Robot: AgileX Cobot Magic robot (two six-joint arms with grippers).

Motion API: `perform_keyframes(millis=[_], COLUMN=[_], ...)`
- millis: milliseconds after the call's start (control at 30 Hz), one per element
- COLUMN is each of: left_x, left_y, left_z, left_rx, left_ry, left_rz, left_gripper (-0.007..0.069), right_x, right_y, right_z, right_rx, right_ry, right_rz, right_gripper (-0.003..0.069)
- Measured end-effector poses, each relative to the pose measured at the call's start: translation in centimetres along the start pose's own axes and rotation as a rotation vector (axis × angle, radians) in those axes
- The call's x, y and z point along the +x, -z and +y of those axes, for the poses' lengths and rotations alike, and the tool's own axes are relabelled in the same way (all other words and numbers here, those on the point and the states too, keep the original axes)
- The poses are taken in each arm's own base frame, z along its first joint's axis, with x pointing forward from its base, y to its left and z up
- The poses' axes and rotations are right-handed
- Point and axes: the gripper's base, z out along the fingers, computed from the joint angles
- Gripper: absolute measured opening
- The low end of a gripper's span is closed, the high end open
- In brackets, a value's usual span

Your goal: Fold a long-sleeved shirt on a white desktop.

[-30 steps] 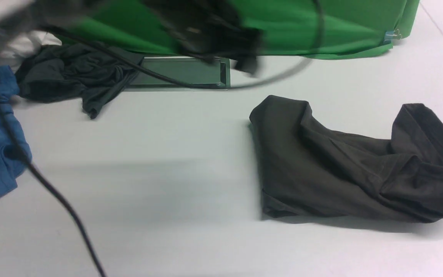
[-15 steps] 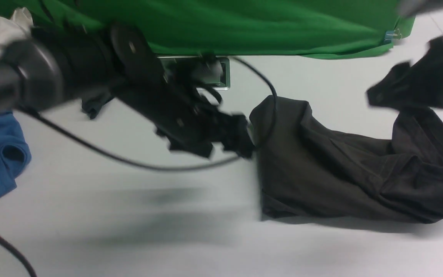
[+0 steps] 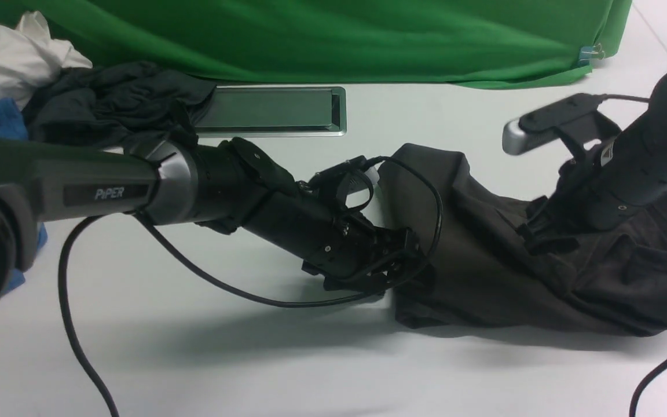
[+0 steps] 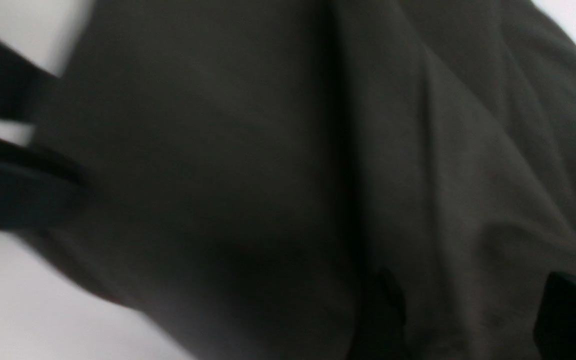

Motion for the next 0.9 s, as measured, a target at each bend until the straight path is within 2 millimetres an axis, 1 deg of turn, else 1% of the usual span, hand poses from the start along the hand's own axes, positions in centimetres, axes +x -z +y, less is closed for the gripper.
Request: perform_keyframes(millis=[100,233,267,333,400,433,467,500,533,567,600,667,700,767,833,900], left_x=[0.0,-0.1,0.0,0.0,0.1,0.1,0.1,0.1,0.1,0.1,0.2,0.2,0.3,0.4,0.6,0.7], left_y=[-0.1,-0.4,-0.5,-0.6,-0.7,-0.7,-0.8,-0.8,-0.8,-0.8,-0.8,-0.8,-0.8,-0.8,-0.8,-0.8], left_z=[0.1,0.4,0.4,0.6,0.7,0.7,0.8,0.8,0.8,0.8,0.8,0.8,0.8,0.8,0.8,0.8], left_rx=[0.002,-0.007,-0.008,-0.011,-0.014,-0.015,-0.017,-0.017,-0.018,-0.019,-0.022,-0.022,-0.019,-0.016,-0.011,-0.011], left_ry=[-0.002,-0.028,-0.026,-0.025,-0.026,-0.027,-0.028,-0.028,-0.029,-0.031,-0.036,-0.038,-0.042,-0.046,-0.056,-0.063], left_rz=[0.0,-0.006,-0.006,-0.002,0.001,0.001,0.004,0.004,0.006,0.007,0.011,0.014,0.025,0.035,0.055,0.064], left_gripper=[0.054,0.0363,0.0333,0.0223,0.0115,0.0091,0.0064,0.0062,0.0062,0.0062,0.0062,0.0062,0.0062,0.0062,0.0062,0.0062], right_x=[0.1,1.0,1.1,1.6,1.8,1.7,1.7,1.5,1.4,1.4,0.9,0.4,-0.4,-1.0,-1.9,-2.3], right_y=[-0.4,-2.1,-2.4,-3.4,-4.1,-4.1,-4.1,-3.9,-3.7,-3.6,-2.9,-2.1,-1.1,-0.3,0.6,1.1], right_z=[-0.2,0.0,0.0,0.1,0.1,0.1,0.1,0.1,0.0,0.0,-0.3,-0.6,-1.3,-2.1,-4.0,-5.4], right_rx=[0.016,0.013,0.011,0.007,0.003,0.004,0.004,0.006,0.01,0.013,0.032,0.065,0.116,0.156,0.201,0.227], right_ry=[0.011,0.007,0.008,0.01,0.01,0.01,0.01,0.011,0.014,0.018,0.03,0.043,0.05,0.042,0.006,-0.026], right_rz=[0.016,0.079,0.091,0.119,0.136,0.133,0.131,0.127,0.124,0.124,0.109,0.081,0.045,0.008,-0.055,-0.105], right_gripper=[0.0405,0.0406,0.0406,0.0402,0.0351,0.0309,0.0211,0.0139,0.0098,0.009,0.0055,0.0041,0.0038,0.0038,0.0038,0.0038])
